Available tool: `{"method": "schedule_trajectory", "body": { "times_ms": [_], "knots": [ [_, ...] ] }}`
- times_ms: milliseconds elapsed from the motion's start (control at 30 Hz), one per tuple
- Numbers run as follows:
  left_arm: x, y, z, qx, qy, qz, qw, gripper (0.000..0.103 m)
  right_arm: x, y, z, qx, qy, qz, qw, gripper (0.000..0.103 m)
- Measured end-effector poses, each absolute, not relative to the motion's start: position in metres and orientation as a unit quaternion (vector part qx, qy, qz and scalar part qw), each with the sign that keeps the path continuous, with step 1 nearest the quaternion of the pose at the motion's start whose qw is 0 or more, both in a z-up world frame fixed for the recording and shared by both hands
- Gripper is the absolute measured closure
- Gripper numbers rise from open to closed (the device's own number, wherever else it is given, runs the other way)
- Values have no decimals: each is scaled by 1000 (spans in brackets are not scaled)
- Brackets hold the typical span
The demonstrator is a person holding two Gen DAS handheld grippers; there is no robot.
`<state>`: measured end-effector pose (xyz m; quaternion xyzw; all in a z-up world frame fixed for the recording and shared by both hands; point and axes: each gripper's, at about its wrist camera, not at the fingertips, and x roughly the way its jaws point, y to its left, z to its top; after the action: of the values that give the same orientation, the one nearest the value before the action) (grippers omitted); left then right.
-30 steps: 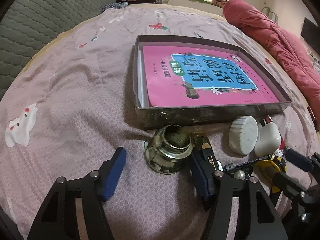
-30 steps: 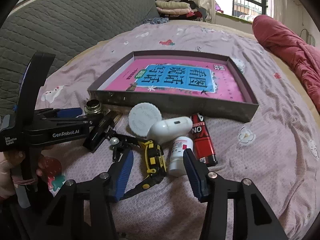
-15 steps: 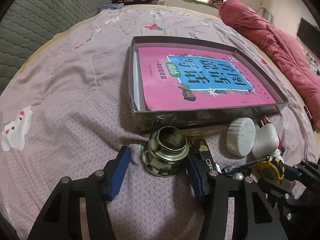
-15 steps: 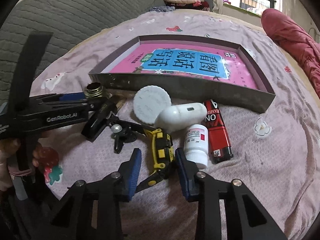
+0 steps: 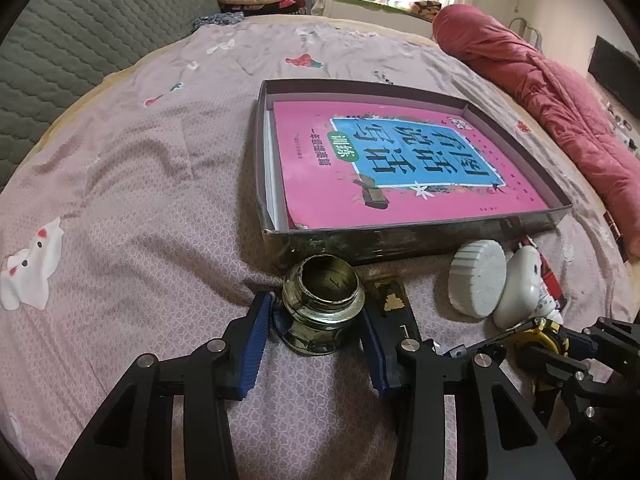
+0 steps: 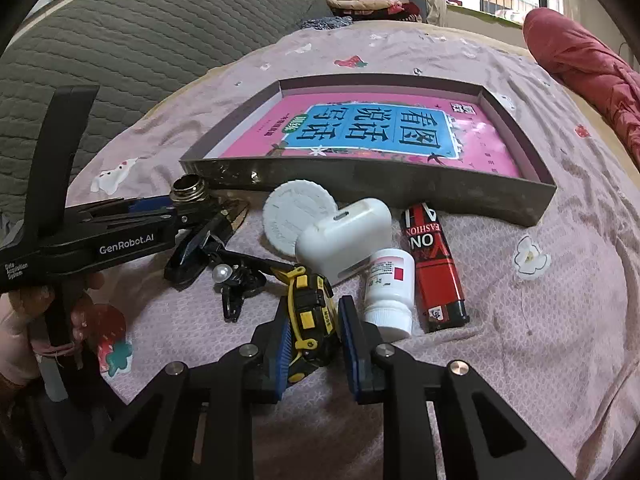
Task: Organize rigid objects
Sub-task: 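Grasp the silver metal jar with the left gripper while the right gripper grasps the yellow tape measure, then lift and carry the jar with the left gripper while the right gripper carries the tape measure into the tray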
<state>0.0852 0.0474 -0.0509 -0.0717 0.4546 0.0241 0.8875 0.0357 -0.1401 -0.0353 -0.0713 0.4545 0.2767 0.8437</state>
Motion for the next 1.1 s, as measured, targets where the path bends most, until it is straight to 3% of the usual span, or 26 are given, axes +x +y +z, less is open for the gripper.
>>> {"method": "schedule_trajectory", "body": {
  "times_ms": [667, 733, 800, 1100],
  "knots": [
    [53, 48, -23, -102, 425, 4, 899, 59, 32, -159, 2, -40, 388, 281, 877, 80],
    [50, 49, -21, -105, 424, 5, 900, 59, 34, -164, 3, -29, 389, 279, 878, 80],
    [46, 48, -18, -103, 420, 7, 902, 66, 36, -168, 3, -20, 390, 275, 879, 80],
    [42, 46, -11, -95, 419, 7, 903, 66, 36, -174, 7, -2, 383, 276, 882, 80]
  ]
}}
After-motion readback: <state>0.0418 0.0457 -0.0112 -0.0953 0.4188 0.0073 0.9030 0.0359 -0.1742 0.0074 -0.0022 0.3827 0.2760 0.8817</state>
